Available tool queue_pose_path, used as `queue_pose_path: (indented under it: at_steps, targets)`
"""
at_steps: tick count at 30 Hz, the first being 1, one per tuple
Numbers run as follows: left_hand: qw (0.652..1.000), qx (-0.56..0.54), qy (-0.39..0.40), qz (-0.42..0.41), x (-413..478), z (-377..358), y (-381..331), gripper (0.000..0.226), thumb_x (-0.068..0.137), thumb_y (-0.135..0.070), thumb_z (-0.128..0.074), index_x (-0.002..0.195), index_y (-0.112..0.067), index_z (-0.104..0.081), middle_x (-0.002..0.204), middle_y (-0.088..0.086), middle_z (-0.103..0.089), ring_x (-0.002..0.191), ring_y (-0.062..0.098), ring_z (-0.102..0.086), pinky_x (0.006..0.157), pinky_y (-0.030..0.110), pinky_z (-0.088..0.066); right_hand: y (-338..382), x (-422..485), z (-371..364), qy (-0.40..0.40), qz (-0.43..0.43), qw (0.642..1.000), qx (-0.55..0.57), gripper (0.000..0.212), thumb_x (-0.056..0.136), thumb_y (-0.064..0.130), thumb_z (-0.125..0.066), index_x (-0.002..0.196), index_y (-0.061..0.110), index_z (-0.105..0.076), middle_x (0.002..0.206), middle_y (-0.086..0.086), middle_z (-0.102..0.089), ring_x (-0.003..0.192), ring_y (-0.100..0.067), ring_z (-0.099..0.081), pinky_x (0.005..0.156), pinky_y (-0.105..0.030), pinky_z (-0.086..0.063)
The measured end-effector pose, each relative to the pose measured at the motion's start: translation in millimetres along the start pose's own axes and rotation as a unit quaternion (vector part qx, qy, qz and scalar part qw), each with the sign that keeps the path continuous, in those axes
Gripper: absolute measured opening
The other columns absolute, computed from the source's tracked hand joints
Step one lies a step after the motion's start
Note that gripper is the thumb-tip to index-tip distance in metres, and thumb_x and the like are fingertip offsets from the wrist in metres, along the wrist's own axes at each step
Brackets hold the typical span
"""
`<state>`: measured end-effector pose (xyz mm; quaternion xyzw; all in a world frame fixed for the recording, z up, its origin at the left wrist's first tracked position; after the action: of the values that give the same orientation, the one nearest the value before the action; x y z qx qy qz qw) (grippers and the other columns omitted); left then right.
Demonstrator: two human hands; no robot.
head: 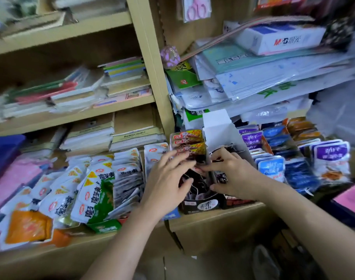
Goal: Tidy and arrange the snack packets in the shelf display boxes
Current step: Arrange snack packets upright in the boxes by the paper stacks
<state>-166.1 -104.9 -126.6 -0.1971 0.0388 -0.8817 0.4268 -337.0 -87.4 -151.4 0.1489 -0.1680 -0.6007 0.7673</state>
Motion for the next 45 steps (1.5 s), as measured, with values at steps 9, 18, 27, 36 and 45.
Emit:
queue_pose_path:
  at_steps: [9,18,27,36,45]
  targets:
    - [0.999,-0.031,0.015,-0.008,15,1,13,0.021,0.091,-0.035,-0.073,0.112,-0.035,-0.077,0.107,-0.020,-0.072,0.102,0.003,-0.063,0.095,0.029,-0.047,-10,-3,21,0.004,-0.026,0.996,0.083,0.033,0.087,0.034,-0.076,0.119,0.032,-0.069,0.125,0.014,-0.057,0.111,-0.005,-0.057,0.094,-0.024,-0.048]
    - [0.979,-0.034,-0.185,0.073,27,22,32,0.008,0.093,-0.031,-0.072,0.093,-0.029,-0.080,0.078,-0.014,-0.075,0.059,0.007,-0.061,0.048,0.019,-0.040,-46,-56,60,-0.102,-0.076,0.985,0.113,0.030,0.084,0.037,-0.077,0.113,0.031,-0.072,0.104,0.022,-0.070,0.102,0.011,-0.060,0.091,-0.018,-0.050]
    - [0.955,-0.043,-0.206,0.210,58,16,55,0.019,0.089,-0.047,-0.072,0.095,-0.029,-0.078,0.085,-0.003,-0.077,0.073,0.021,-0.070,0.051,0.025,-0.044,-46,-50,33,0.029,-0.045,0.996,0.073,0.030,0.084,0.022,-0.081,0.110,0.035,-0.074,0.101,0.023,-0.068,0.094,0.009,-0.061,0.082,-0.013,-0.047]
    - [0.975,0.021,-0.173,0.141,54,9,31,0.037,0.085,-0.040,-0.077,0.120,-0.029,-0.071,0.102,-0.007,-0.065,0.102,0.020,-0.057,0.062,0.025,-0.036,-53,-52,54,-0.110,-0.046,0.991,0.065,0.010,0.087,0.015,-0.076,0.092,0.023,-0.079,0.082,0.013,-0.073,0.077,-0.004,-0.068,0.073,-0.029,-0.058]
    - [0.985,-0.165,-0.054,-0.004,29,-31,-34,0.053,0.089,-0.041,-0.071,0.139,-0.029,-0.060,0.130,-0.018,-0.061,0.121,0.005,-0.046,0.098,0.028,-0.039,-58,-35,76,-0.255,-0.079,0.961,0.070,0.013,0.089,0.019,-0.075,0.101,0.015,-0.078,0.075,-0.002,-0.073,0.063,-0.018,-0.064,0.063,-0.032,-0.053]
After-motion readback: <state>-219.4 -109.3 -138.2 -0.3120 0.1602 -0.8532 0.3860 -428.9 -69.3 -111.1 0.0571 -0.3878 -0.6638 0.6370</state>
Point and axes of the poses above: each hand's wrist, its own x-axis towards the middle knuckle, its own z-axis out of the back of the hand, y = z × x, the point moved 7 cm from there along x, towards the middle knuckle
